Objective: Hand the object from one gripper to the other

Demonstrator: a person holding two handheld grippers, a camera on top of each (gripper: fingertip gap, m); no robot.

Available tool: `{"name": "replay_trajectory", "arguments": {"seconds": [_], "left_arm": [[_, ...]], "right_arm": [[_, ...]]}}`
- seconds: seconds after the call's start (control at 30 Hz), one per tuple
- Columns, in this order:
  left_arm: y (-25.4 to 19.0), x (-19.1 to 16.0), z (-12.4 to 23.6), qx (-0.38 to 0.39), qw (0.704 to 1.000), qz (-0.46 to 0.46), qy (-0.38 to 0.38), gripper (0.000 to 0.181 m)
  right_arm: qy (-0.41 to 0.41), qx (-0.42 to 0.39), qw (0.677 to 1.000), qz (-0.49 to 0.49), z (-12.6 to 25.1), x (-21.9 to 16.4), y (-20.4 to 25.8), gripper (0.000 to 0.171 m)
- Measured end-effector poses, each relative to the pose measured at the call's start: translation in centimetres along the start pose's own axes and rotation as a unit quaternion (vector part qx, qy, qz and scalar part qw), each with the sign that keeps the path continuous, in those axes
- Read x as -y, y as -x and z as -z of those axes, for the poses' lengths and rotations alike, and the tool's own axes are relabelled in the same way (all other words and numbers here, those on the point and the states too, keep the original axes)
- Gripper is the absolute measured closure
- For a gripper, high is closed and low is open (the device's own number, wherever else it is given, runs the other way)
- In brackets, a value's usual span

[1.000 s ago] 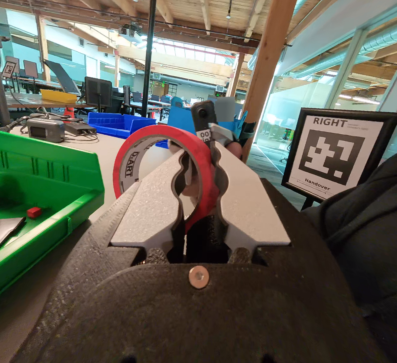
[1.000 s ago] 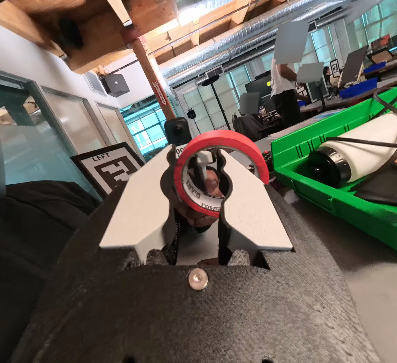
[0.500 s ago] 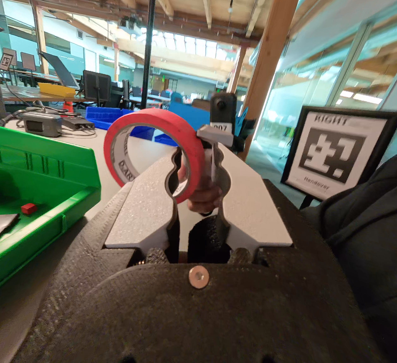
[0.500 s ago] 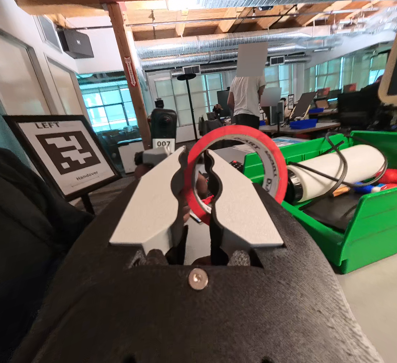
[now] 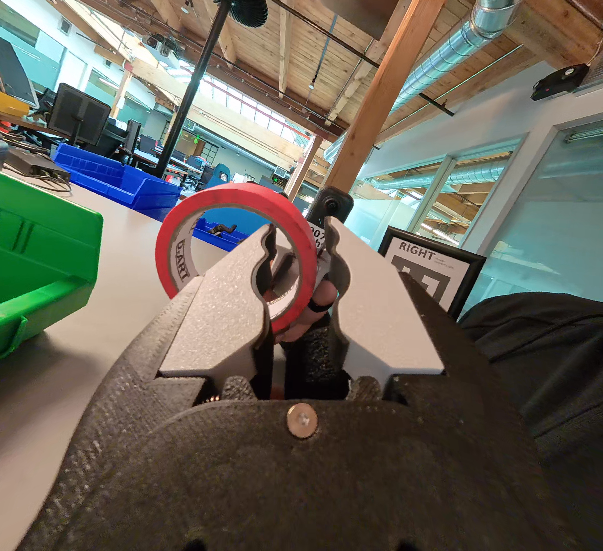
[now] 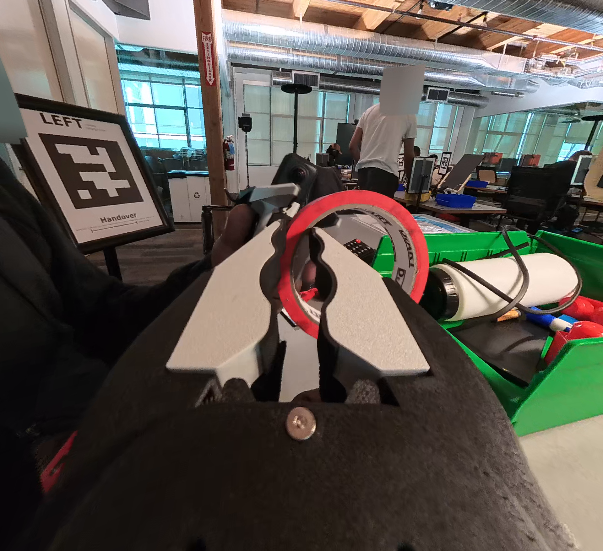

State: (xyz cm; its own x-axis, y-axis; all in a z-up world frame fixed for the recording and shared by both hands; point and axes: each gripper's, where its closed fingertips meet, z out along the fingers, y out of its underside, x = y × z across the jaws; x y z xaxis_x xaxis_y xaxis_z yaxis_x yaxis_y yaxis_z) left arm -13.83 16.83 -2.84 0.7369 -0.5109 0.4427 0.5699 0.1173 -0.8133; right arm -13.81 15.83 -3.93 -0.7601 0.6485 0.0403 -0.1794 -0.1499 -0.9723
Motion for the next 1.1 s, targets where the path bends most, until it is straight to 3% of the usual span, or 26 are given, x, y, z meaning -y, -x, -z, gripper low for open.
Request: {"name": "replay_trajectory", "arguments": {"seconds": [0.07,0.33,0.57,0.7,0.87,1.1], "left_arm": [[0.0,0.0,0.1,-0.002,1.0,-0.007,0.0,0.163],[-1.0,-1.0,-0.3,-0.008,0.997,-0.073,0.03,0.167],[-1.2,-2.6,-0.8,-0.007,0.991,-0.11,0.074,0.168],[-0.6,-2.3,-0.8,0.011,0.993,-0.096,0.066,0.169],[0.2,-0.1,-0.1,0.017,0.999,-0.032,0.006,0.149],[0.5,-0.1,0.0,0.009,1.0,0.007,0.005,0.154]], "right_arm": [[-0.001,0.006,1.0,0.004,0.0,0.0,0.3,0.156],[-0.061,0.021,0.991,-0.118,1.2,1.8,-0.9,0.146],[-0.052,0.035,0.984,-0.166,1.1,1.3,-1.1,0.147],[-0.045,0.011,0.993,-0.112,1.1,1.2,-1.2,0.153],[-0.012,-0.007,0.998,-0.061,0.6,0.2,-1.0,0.156],[0.017,0.028,0.999,-0.026,-0.1,-0.7,0.7,0.155]]}}
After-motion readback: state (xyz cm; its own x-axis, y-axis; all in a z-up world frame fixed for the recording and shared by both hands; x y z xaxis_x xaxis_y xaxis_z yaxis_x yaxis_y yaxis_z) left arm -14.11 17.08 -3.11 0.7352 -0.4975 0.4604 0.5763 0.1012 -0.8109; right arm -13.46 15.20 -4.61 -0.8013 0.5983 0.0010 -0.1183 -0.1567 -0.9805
